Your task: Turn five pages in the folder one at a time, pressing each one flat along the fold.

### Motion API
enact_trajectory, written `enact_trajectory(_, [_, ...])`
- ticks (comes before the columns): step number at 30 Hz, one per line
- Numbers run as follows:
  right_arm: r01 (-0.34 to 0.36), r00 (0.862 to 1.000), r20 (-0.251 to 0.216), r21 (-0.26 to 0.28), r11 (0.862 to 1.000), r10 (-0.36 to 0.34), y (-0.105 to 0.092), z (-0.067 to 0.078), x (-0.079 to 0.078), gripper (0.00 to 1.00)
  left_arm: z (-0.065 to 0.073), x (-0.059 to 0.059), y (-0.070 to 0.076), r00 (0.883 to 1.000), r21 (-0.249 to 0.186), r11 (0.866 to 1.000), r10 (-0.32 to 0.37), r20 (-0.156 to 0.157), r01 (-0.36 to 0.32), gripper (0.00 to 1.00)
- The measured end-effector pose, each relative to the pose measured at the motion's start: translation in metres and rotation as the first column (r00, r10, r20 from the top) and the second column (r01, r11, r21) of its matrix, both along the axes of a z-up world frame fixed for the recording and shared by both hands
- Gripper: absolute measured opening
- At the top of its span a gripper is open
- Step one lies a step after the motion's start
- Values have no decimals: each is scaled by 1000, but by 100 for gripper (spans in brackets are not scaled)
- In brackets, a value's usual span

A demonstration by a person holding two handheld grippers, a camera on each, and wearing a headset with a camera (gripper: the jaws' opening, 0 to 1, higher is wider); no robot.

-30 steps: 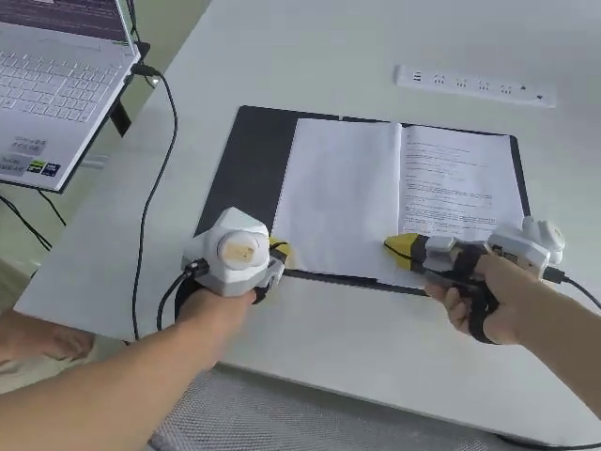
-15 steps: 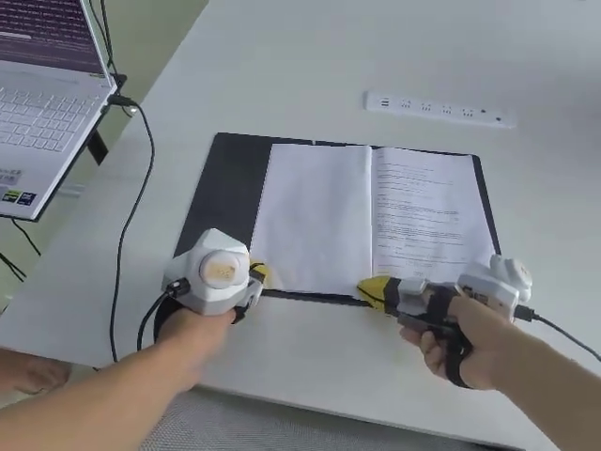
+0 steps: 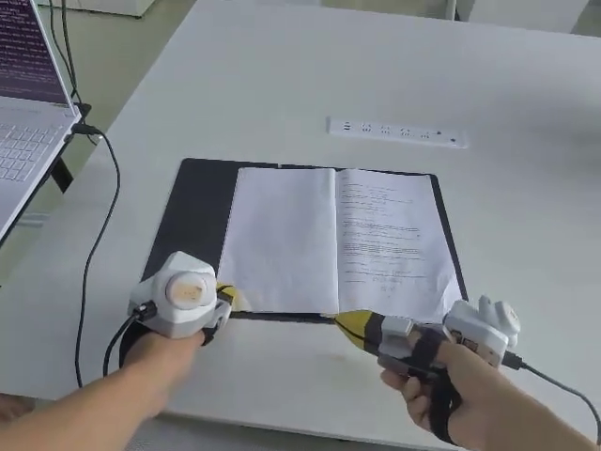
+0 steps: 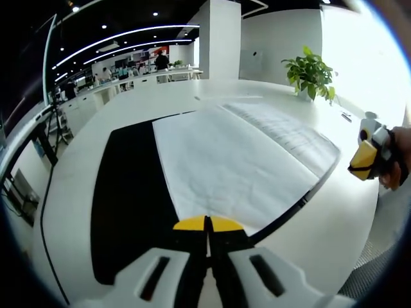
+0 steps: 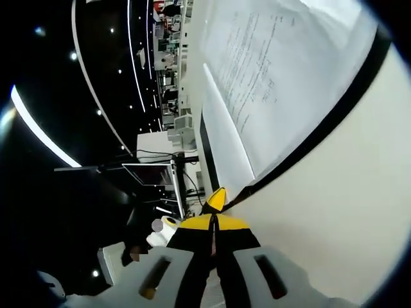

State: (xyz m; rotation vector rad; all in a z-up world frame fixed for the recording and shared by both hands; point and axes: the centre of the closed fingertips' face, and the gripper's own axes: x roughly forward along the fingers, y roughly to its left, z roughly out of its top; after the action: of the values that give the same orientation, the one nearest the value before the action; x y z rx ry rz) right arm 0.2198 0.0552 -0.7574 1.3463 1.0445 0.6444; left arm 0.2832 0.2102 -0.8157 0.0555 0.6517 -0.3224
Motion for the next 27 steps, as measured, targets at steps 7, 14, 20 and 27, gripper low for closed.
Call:
enact_trajectory(7, [79, 988, 138, -64, 995, -70, -27, 33, 4, 2, 4, -13, -6, 997, -22, 1000, -21, -79, 20, 9])
enact_trajectory(14, [174, 950, 287, -154, 973, -124, -63, 73, 8, 15, 27, -36, -9, 992, -90, 995, -45, -118, 35, 23])
enact_trajectory(20, [196, 919, 388, -289, 937, -72, -89, 88, 4, 26, 65, -50, -9, 994, -138, 990, -55, -91, 42, 28])
enact_trajectory(27, [242, 886, 463, -441, 864, -12, -108, 99, -7, 45, 99, -71, -8, 992, -170, 984, -72, -101, 54, 37])
